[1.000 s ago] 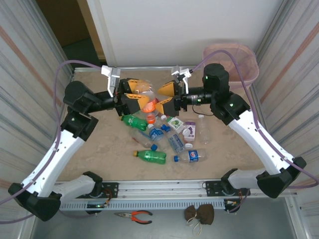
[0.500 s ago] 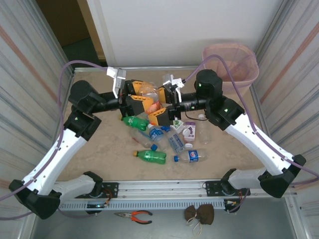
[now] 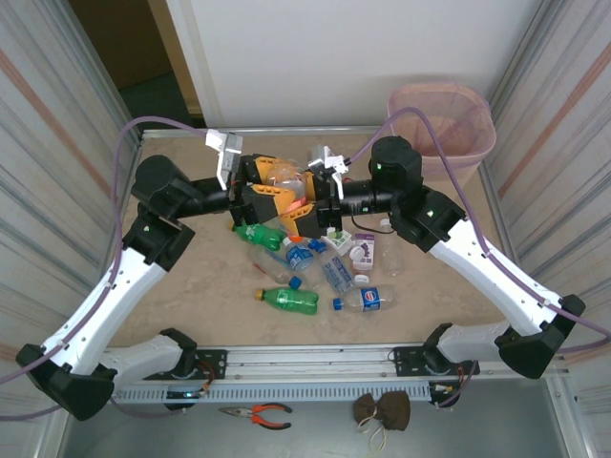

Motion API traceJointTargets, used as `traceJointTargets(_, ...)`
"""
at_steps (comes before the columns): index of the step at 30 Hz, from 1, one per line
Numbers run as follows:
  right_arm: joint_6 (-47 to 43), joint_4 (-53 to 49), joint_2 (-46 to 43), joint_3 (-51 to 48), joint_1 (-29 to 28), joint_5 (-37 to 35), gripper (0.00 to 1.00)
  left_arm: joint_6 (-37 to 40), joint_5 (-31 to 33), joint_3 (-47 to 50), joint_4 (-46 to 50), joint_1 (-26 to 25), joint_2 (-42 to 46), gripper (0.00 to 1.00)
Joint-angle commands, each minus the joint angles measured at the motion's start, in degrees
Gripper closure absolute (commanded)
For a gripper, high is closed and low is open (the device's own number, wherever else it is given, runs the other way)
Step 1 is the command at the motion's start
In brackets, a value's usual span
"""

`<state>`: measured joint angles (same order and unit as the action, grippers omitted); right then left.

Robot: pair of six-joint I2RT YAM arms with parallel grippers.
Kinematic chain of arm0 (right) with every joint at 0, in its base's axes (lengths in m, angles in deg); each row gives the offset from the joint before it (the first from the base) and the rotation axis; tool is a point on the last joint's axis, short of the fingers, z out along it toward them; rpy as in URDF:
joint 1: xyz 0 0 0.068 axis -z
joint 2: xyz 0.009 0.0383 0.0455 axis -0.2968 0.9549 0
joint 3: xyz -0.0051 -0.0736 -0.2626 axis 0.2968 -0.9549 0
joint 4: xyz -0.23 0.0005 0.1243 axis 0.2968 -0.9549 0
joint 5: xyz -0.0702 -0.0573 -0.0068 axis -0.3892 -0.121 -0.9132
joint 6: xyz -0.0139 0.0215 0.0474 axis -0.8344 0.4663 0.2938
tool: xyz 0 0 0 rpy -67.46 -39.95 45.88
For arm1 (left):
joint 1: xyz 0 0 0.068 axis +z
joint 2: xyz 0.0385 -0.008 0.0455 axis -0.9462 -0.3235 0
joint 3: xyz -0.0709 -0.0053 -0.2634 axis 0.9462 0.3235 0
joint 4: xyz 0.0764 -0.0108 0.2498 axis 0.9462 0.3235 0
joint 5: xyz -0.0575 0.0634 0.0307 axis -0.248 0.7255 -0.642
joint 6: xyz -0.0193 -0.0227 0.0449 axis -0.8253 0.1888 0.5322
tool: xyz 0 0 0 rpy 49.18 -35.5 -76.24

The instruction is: Put the plastic bottles in the bin

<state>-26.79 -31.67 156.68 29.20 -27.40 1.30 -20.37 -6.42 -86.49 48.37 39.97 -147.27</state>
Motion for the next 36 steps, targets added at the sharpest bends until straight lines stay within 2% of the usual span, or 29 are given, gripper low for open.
traceJointTargets(1,0.0,-1.2,-1.0,0.8,-0.9,0.4,0.39,0.5,2.6,0.0,-1.2,0.0,1.4,0.42)
traceJointTargets(3,0.6,-1.4,-1.2,1.1,-0.6,0.1,0.41,1.1,3.4,0.2,-0.5,0.0,1.9,0.39)
traceJointTargets(10,4.0,-1.4,-2.2,0.8,4.0,-1.2,0.45,5.6,10.6,1.7,4.9,0.0,6.1,0.19)
traceJointTargets(16,5.8,-3.6,-3.7,0.9,12.8,-2.9,0.46,8.4,20.2,4.9,9.3,0.0,10.6,0.16)
traceJointTargets(20,6.9,-7.4,-3.9,2.8,21.5,-6.6,0.46,9.1,22.6,6.1,11.2,0.1,11.9,0.16)
traceJointTargets(29,0.8,-23.4,2.8,14.7,37.8,-22.0,0.48,10.1,23.1,6.1,15.4,0.1,10.7,0.2)
traceJointTargets(36,-4.4,-29.6,12.4,24.2,44.6,-36.6,0.5,10.6,22.7,6.1,16.1,0.2,9.9,0.21)
